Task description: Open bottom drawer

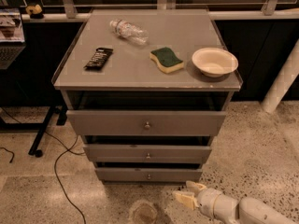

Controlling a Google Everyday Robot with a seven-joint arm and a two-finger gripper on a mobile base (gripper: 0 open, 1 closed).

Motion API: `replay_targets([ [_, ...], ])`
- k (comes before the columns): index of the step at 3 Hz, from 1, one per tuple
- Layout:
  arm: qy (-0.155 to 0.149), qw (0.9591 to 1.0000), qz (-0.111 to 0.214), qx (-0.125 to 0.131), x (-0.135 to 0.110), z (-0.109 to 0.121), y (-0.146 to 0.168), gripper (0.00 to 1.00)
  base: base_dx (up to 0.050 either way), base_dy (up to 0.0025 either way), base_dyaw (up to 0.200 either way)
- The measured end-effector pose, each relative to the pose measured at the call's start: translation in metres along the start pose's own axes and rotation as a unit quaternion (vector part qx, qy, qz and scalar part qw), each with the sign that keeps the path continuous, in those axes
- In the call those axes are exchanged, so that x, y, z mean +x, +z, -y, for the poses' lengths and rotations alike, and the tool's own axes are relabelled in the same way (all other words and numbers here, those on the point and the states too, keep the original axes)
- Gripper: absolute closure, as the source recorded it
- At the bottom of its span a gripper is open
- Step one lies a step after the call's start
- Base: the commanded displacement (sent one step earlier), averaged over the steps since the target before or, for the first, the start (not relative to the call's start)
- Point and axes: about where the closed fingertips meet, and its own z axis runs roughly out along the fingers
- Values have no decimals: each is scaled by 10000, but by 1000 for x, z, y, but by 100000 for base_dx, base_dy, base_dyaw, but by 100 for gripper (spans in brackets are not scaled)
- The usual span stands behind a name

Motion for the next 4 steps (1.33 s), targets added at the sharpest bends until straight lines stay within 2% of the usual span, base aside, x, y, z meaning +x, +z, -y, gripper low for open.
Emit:
replay_targets([
  [1,0,10000,0,0,0,0,0,65,0,0,0],
  [2,31,9998,115,150,1,-1,1,95,0,0,0],
  [3,25,9986,336,416,0,9,4,100,0,0,0],
  [4,351,9928,602,972,29,42,29,100,0,0,0],
])
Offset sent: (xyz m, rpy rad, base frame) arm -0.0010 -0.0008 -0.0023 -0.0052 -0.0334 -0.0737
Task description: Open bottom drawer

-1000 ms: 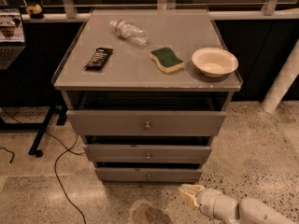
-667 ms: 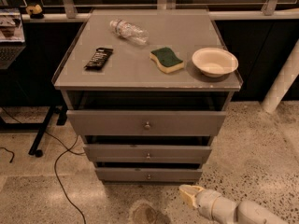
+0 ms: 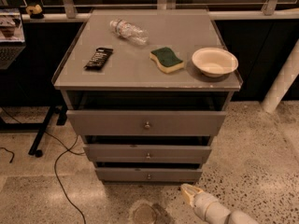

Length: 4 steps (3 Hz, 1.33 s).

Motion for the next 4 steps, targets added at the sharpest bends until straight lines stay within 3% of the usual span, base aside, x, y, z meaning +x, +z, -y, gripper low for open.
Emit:
replay_targets([
  [1,412,9986,66,328,37,24,34,100,0,0,0],
  [2,882,9950,23,473,71,47,86,100,0,0,0],
  [4,969,9937,91,551,72,50,91,100,0,0,0],
])
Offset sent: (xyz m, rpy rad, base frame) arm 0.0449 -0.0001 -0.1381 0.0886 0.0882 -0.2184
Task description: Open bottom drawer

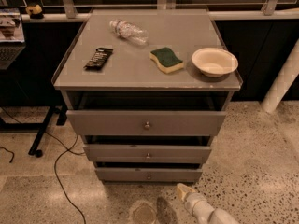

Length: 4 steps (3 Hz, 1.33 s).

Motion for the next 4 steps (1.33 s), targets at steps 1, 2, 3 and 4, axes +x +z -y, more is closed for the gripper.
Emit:
replay_targets([
  [1,66,9992,333,215,-13,14,8,100,0,0,0],
  [2,155,9976,571,363,-27,28,21,100,0,0,0],
  [3,381,9958,691,474,-39,49,54,100,0,0,0],
  [4,381,9958,691,474,-39,49,54,100,0,0,0],
])
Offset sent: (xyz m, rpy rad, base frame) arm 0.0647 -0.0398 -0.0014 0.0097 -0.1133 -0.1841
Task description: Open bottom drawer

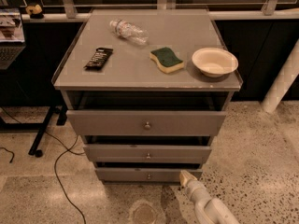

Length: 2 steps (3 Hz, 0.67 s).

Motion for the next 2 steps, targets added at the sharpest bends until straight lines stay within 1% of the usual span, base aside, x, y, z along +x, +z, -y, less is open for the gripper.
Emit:
replay_targets([
  [1,38,9999,125,100,-6,6,12,100,0,0,0],
  [2,96,9989,326,314,-23,24,54,100,0,0,0],
])
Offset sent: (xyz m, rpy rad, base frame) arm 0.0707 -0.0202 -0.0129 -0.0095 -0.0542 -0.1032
